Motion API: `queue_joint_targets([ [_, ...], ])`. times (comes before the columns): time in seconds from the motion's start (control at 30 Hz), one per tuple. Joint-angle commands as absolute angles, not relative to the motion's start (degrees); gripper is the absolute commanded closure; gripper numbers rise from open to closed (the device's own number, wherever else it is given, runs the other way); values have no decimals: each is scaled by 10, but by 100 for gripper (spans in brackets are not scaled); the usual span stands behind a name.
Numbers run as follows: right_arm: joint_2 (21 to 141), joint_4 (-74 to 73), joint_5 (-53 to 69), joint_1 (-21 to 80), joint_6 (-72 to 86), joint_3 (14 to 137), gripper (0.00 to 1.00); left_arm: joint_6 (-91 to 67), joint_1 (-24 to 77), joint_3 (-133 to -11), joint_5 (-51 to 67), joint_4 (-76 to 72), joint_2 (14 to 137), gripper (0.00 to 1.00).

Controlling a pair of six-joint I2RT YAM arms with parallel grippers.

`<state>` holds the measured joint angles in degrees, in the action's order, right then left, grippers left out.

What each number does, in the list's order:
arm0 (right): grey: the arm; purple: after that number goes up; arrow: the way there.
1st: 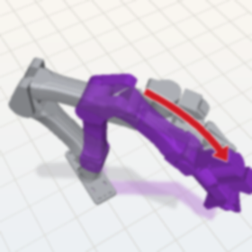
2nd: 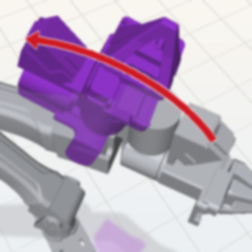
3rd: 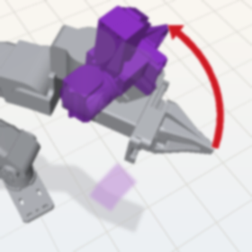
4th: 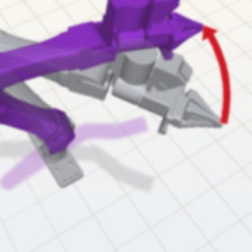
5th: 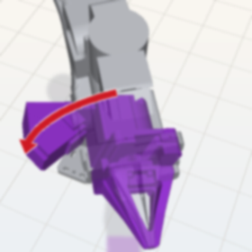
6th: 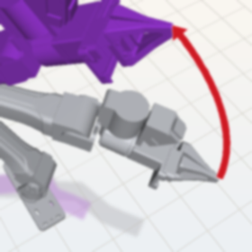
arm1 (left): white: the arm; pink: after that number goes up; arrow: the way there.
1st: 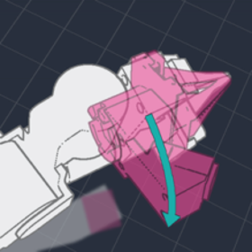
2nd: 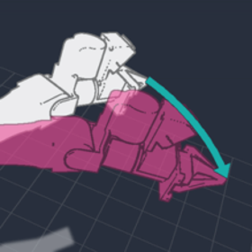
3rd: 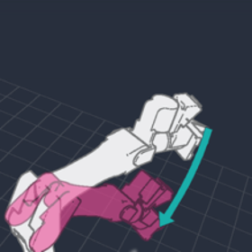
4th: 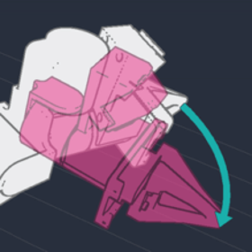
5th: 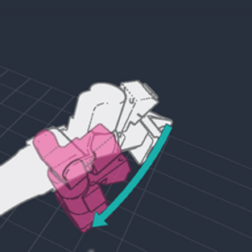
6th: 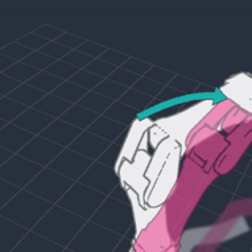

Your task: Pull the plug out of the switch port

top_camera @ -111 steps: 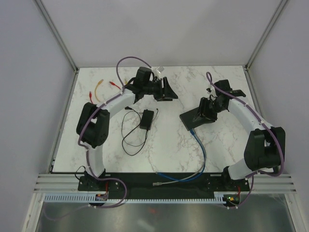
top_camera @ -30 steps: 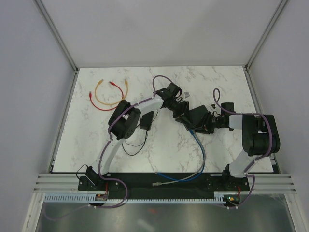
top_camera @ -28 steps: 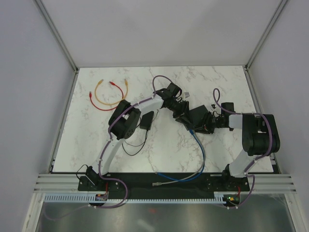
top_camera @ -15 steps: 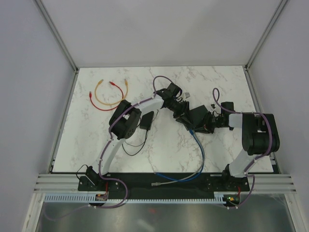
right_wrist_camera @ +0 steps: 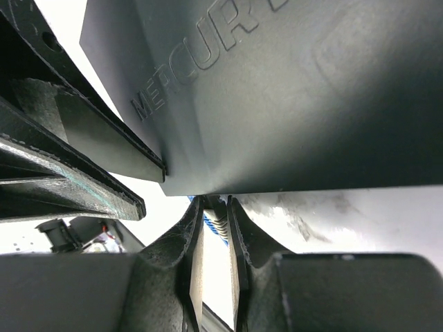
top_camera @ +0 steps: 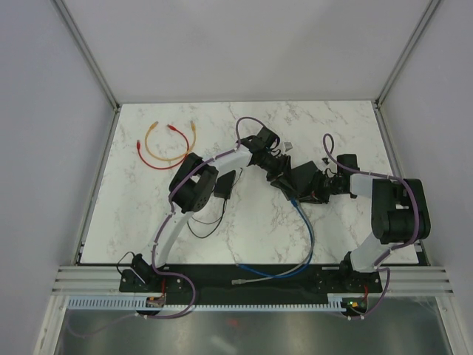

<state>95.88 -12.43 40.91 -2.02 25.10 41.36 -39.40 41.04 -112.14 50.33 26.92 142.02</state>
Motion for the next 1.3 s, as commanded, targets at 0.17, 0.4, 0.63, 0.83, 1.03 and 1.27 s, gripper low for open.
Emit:
queue_joint_targets([
  [0.17,933,-197,325,-19,214,391,100,-391,416,-1134,483,284,1448,62],
  [0.4,954,-197,316,-9,212,384,100,-398,416,-1149,489,287,1468,63],
  [0.63,998,-220,292,-7,213,396,100,-397,416,-1149,491,291,1470,63],
  [0.83,1014,-241,283,-7,204,399,100,-396,415,-1149,490,291,1470,63],
  [1.03,1006,-256,271,-4,199,400,100,-400,414,-1150,495,293,1477,63],
  [1.27,920,-286,300,-3,201,410,100,-403,411,-1149,495,293,1480,63],
])
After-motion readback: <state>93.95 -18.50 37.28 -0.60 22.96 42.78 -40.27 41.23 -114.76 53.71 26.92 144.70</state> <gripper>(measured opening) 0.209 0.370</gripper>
